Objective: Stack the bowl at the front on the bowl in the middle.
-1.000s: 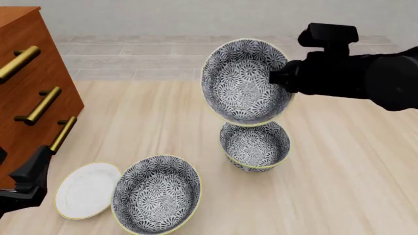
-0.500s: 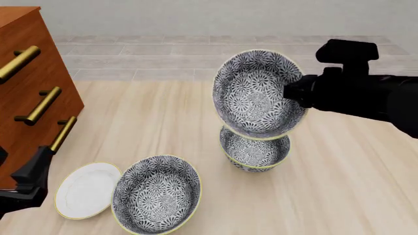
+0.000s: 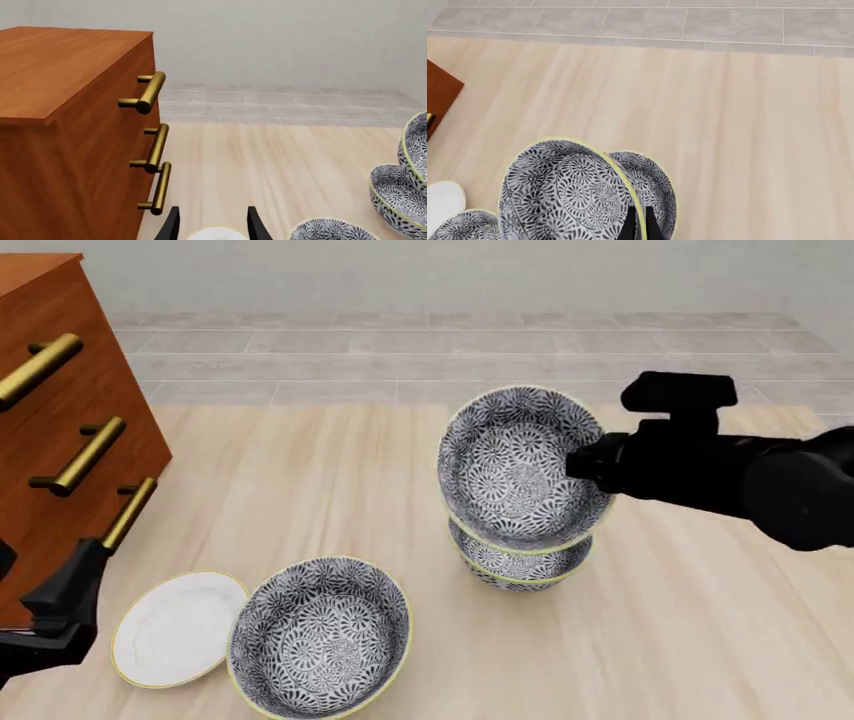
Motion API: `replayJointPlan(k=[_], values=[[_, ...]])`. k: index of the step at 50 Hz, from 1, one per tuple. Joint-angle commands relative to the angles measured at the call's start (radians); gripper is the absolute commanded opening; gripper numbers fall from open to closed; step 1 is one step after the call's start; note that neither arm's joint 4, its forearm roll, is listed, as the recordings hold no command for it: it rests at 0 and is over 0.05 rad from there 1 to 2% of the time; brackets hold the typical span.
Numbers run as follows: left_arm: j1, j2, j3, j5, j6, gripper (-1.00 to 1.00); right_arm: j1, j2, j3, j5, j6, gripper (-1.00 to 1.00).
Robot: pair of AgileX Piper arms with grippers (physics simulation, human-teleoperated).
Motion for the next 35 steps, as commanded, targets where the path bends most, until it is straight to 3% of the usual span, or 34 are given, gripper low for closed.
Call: replayJointPlan(k=[1, 35], values=[[-0.001, -0.011, 0.000, 0.009, -0.002, 1.00, -0.009, 0.054, 0.010, -0.048, 0.009, -1.00], [-0.008, -0.019, 0.000, 0.015, 0.000, 1.00, -0.049, 0.183, -0.009, -0.115, 0.017, -1.00]])
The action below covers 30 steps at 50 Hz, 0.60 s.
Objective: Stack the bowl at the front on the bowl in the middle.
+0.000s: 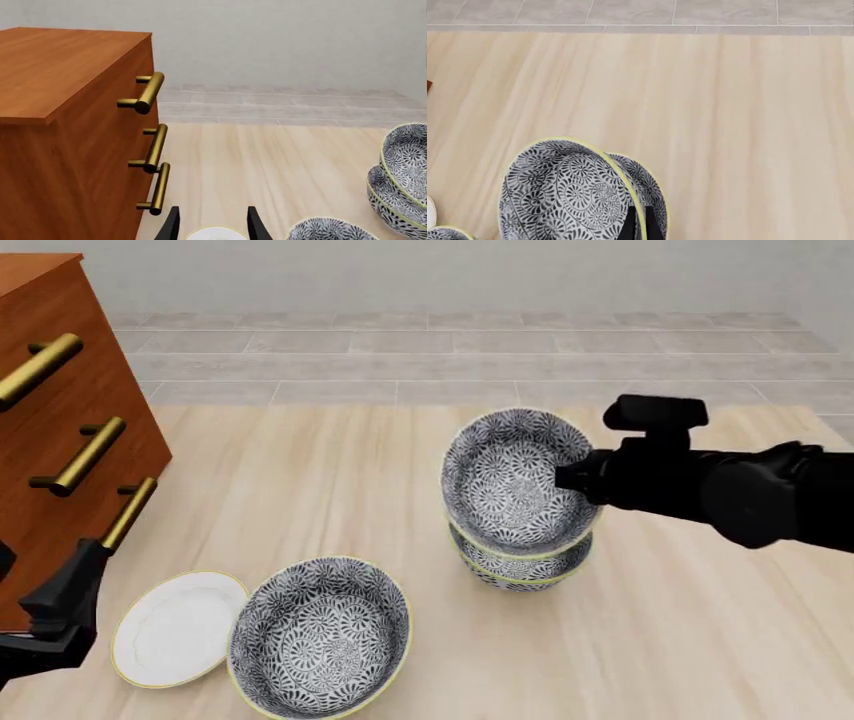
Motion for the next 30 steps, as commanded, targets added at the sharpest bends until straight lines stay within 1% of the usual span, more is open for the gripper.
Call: replayJointPlan(k=[1, 15, 30], values=[[-0.002, 0.005, 0.000, -0.003, 0.000, 1.00, -0.013, 0.041, -0.010, -0.024, 0.003, -1.00], [0.000, 0.006, 0.000, -0.006, 0.001, 1.00, -0.023, 0.078, -0.012, -0.043, -0.001, -1.00], [0.001, 0.008, 0.000, -0.006, 0.003, 1.00, -0.026, 0.126, 0.015, -0.091, 0.001, -1.00]])
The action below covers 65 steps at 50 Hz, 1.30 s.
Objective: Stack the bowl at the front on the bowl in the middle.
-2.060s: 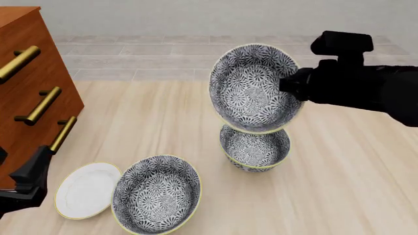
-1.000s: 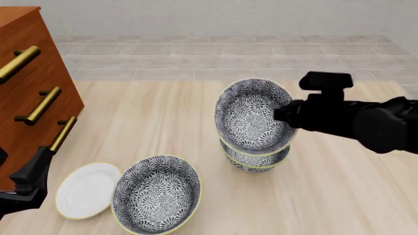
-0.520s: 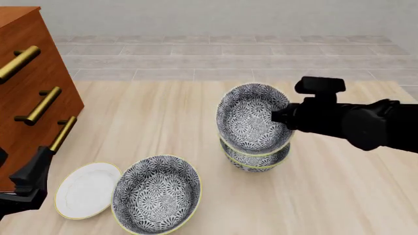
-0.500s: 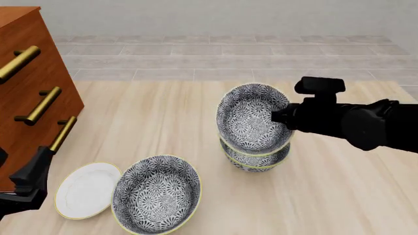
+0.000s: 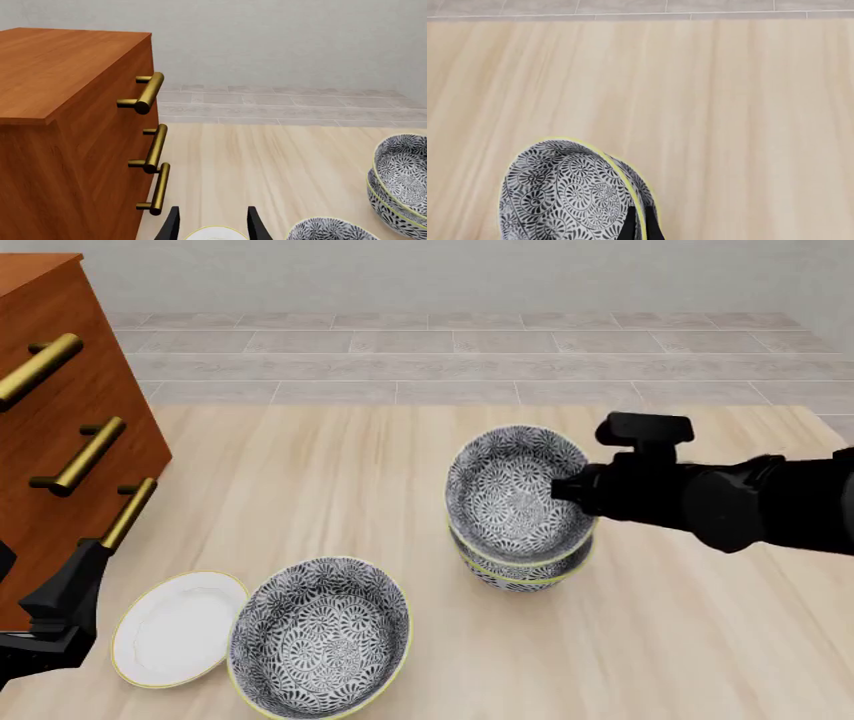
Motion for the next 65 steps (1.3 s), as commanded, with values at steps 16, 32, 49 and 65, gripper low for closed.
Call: replayJointPlan(k=[16, 32, 49, 65], values=[[-0.001, 0.001, 0.000, -0.001, 0.000, 1.00, -0.005, 0.044, 0.016, -0.043, 0.008, -1.00], [-0.004, -0.011, 0.000, 0.010, -0.002, 1.00, 0.000, 0.034, 0.013, -0.034, 0.017, 1.00], [-0.007, -0.091, 0.000, 0.063, 0.007, 1.00, -0.001, 0.024, 0.009, -0.028, 0.015, 1.00], [-0.008, -0.105, 0.000, 0.071, 0.010, 1.00, -0.011, -0.139, 0.015, 0.056, -0.033, 1.00]])
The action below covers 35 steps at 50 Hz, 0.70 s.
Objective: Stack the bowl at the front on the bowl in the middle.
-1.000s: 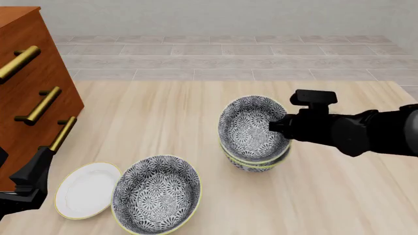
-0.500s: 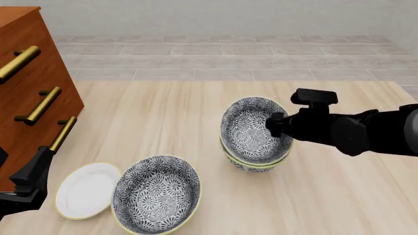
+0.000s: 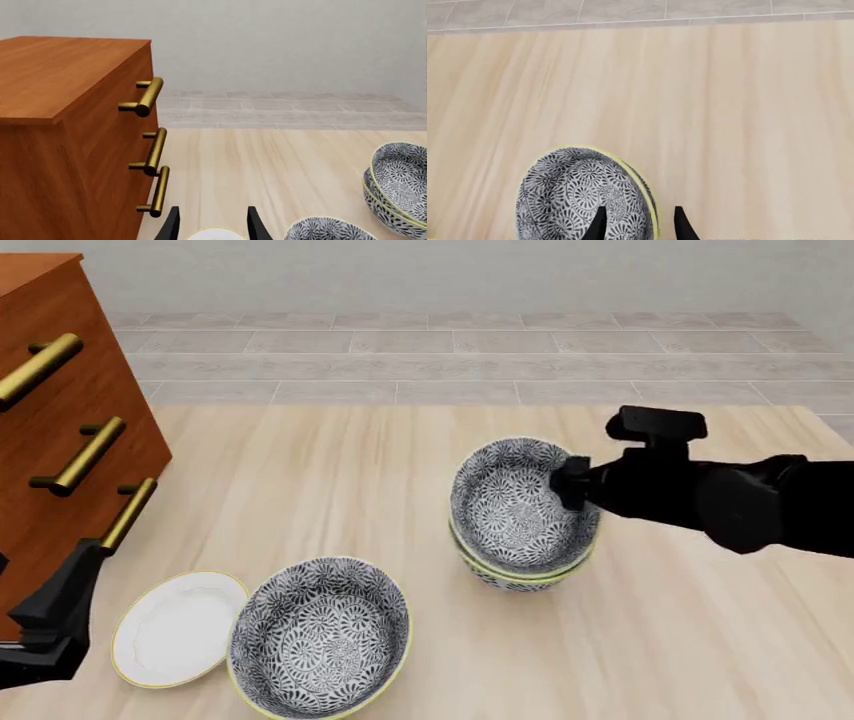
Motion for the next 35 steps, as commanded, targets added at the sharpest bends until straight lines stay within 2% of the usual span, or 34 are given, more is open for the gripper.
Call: replayJointPlan(k=[1, 4, 6, 8, 9, 11, 12, 14, 16, 17, 19, 27, 32, 35], values=[[0.000, -0.007, 0.000, 0.003, 0.000, 1.00, -0.006, -0.100, 0.000, 0.052, -0.033, 1.00], [-0.002, -0.005, 0.000, 0.002, 0.003, 1.00, -0.003, -0.148, -0.001, 0.079, -0.043, 1.00], [-0.003, -0.009, 0.000, 0.007, 0.003, 1.00, -0.025, -0.188, 0.000, 0.087, -0.080, 1.00], [-0.002, -0.007, 0.000, 0.005, 0.002, 1.00, -0.025, -0.221, 0.004, 0.099, -0.089, 1.00], [-0.002, -0.005, 0.000, 0.004, 0.003, 1.00, -0.045, -0.253, 0.006, 0.105, -0.116, 1.00], [-0.002, -0.005, 0.000, 0.004, 0.004, 1.00, -0.043, -0.266, 0.008, 0.112, -0.116, 1.00], [-0.004, -0.004, 0.000, 0.005, 0.004, 1.00, -0.058, -0.326, 0.019, 0.122, -0.151, 1.00], [-0.004, -0.008, 0.000, 0.008, 0.004, 1.00, -0.046, -0.361, 0.024, 0.145, -0.132, 1.00], [-0.003, 0.001, 0.000, 0.000, 0.003, 1.00, -0.066, -0.407, 0.031, 0.151, -0.164, 1.00], [-0.002, 0.002, 0.000, -0.001, 0.003, 1.00, -0.060, -0.424, 0.032, 0.162, -0.153, 1.00], [-0.003, -0.001, 0.000, 0.003, 0.004, 1.00, -0.079, -0.474, 0.037, 0.168, -0.188, 1.00], [-0.003, -0.009, 0.000, 0.011, 0.005, 1.00, -0.068, -0.636, 0.061, 0.235, -0.208, 1.00], [-0.005, -0.007, 0.000, 0.010, 0.005, 1.00, -0.085, -0.722, 0.083, 0.243, -0.261, 1.00], [-0.005, -0.011, 0.000, 0.013, 0.005, 1.00, -0.126, -0.798, 0.093, 0.234, -0.303, 1.00]])
